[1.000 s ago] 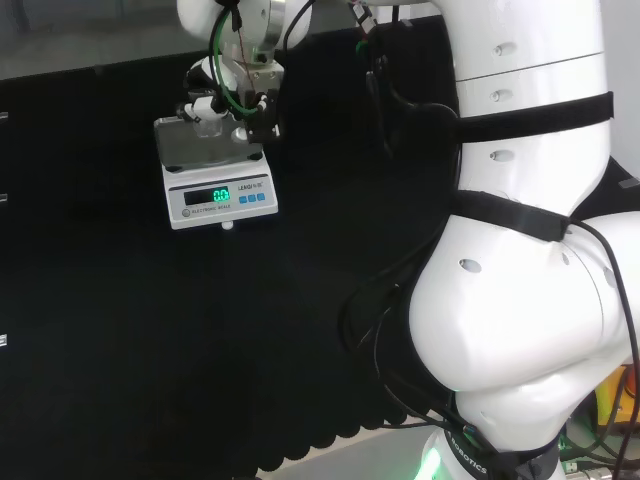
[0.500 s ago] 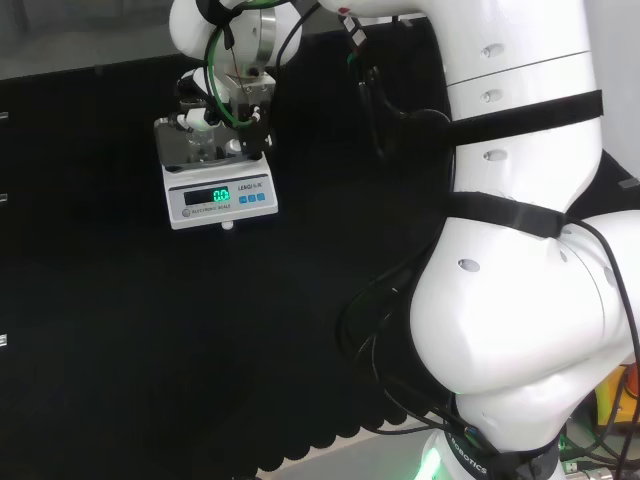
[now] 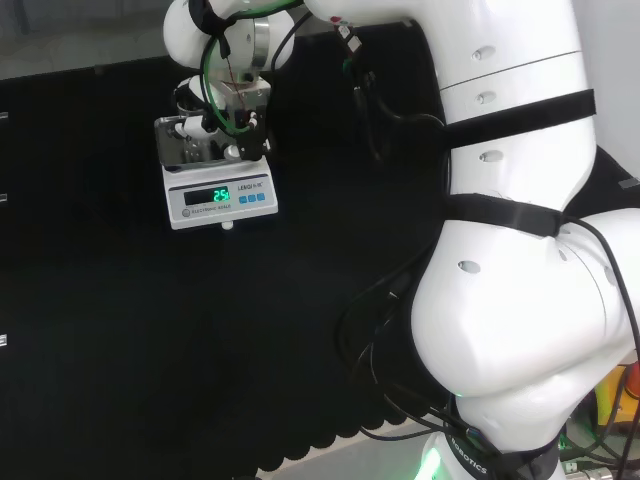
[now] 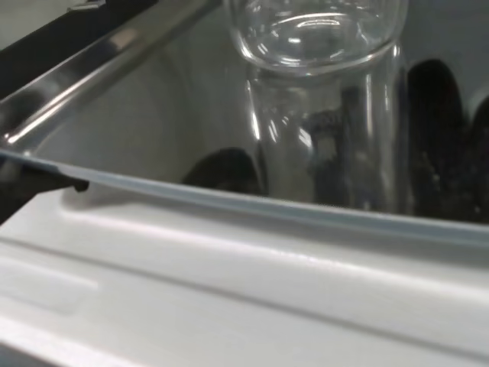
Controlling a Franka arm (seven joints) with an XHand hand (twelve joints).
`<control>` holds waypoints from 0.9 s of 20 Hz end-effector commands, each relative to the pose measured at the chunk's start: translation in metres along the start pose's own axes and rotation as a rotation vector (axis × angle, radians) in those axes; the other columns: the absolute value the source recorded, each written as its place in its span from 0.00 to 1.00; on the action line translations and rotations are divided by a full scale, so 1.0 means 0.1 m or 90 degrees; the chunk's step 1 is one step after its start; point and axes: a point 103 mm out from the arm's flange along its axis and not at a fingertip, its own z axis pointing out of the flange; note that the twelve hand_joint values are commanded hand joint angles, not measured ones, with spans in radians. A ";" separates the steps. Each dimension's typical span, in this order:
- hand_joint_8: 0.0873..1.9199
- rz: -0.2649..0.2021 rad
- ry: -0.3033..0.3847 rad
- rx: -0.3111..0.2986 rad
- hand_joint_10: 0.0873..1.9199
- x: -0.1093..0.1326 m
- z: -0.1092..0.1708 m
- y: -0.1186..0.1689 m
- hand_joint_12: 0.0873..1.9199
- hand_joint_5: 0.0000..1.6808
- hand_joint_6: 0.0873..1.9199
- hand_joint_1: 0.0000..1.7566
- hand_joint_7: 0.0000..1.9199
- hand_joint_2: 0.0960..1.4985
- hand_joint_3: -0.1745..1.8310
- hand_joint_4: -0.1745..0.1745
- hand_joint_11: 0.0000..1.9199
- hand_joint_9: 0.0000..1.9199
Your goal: Put the beaker on the electronic balance.
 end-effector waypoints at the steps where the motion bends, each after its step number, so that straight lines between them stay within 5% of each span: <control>1: 0.40 0.000 -0.034 -0.003 0.31 0.02 -0.14 -0.11 0.57 0.30 0.00 0.59 0.29 0.65 0.00 0.00 0.46 0.46; 4: 0.40 -0.001 -0.056 0.011 0.40 0.03 -0.32 -0.16 0.71 0.21 0.00 0.52 0.09 0.58 0.00 0.00 0.28 0.22; 7: 0.32 0.010 -0.052 0.022 0.46 0.02 -0.48 -0.20 0.79 0.13 0.00 0.45 0.01 0.54 0.00 0.00 0.15 0.05; 12: 0.18 0.021 -0.039 0.016 0.44 0.02 -0.65 -0.24 0.82 0.08 0.00 0.40 0.00 0.51 0.00 0.00 0.09 0.00; 18: 0.15 0.030 -0.029 -0.023 0.43 0.05 -0.89 -0.31 0.83 0.07 0.00 0.37 0.00 0.50 0.00 0.00 0.08 0.00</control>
